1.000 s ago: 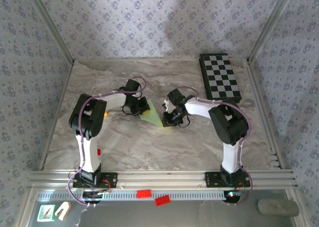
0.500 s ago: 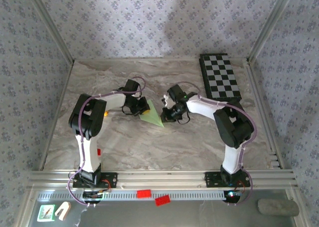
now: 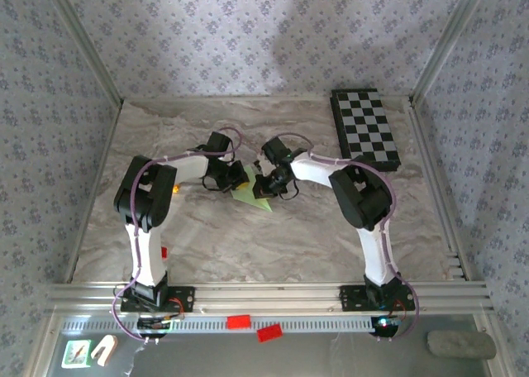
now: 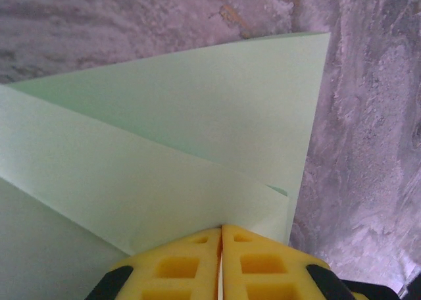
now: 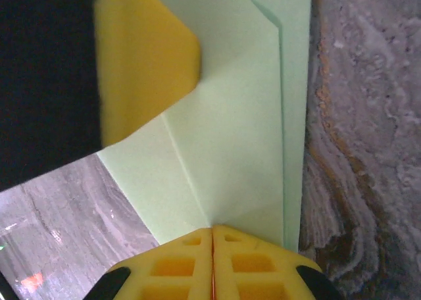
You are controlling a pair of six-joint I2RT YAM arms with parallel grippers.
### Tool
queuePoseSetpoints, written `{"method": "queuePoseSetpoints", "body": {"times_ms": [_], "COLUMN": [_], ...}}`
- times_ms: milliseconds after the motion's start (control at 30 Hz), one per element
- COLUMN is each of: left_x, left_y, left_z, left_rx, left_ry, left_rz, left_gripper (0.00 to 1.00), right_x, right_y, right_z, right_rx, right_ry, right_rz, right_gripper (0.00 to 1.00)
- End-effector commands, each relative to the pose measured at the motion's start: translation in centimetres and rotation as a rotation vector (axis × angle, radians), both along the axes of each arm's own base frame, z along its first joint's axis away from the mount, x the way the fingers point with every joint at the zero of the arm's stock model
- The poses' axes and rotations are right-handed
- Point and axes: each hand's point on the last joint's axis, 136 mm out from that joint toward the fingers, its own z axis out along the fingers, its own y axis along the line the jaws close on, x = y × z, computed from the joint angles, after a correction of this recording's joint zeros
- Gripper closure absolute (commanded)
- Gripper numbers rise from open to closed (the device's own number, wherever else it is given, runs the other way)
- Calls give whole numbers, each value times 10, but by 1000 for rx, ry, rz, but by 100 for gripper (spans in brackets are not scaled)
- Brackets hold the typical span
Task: Fold a paper plane with a square sheet of paper (pick it up from the middle)
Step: Fourth fold the wing at the center of the table.
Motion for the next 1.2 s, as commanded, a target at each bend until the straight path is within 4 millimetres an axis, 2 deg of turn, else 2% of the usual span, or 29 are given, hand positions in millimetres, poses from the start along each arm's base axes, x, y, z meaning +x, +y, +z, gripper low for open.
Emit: {"method": "queuePoseSetpoints", "body": {"times_ms": [0,167,367,667,767,833,900,967,1033,1100,1167], "left_x": [-20,-5,21,59,74,81,84,82,74,63,50], "left_y": [14,21,49,87,94,92,87,79,72,63,55], "left_z": [-30,-20,-23,-15,2,21,51,76,93,98,95], "left_rx": [87,97,114,145,155,147,102,54,28,-1,-26], "left_ry": [70,-4,-81,-145,-177,-209,-259,-304,-331,-331,-313], "left_rz": [-11,-44,-62,-55,-44,-42,-23,-4,18,32,50], "left_gripper": [89,86,84,80,80,78,77,75,72,68,64], "right_x": [-10,-25,-40,-46,-44,-42,-39,-32,-24,-16,-8], "right_y": [-13,-39,-62,-64,-60,-57,-50,-40,-28,-19,-10], "right_z": [-21,-43,-56,-59,-57,-55,-49,-39,-27,-16,-2], "right_rx": [-86,-187,-236,-219,-205,-190,-151,-100,-54,-16,32], "right_ry": [50,87,125,143,143,143,144,137,117,97,79], "right_rz": [-2,1,-12,-40,-51,-59,-74,-88,-96,-104,-110], "right_gripper": [92,93,94,94,94,94,94,93,92,90,89]}}
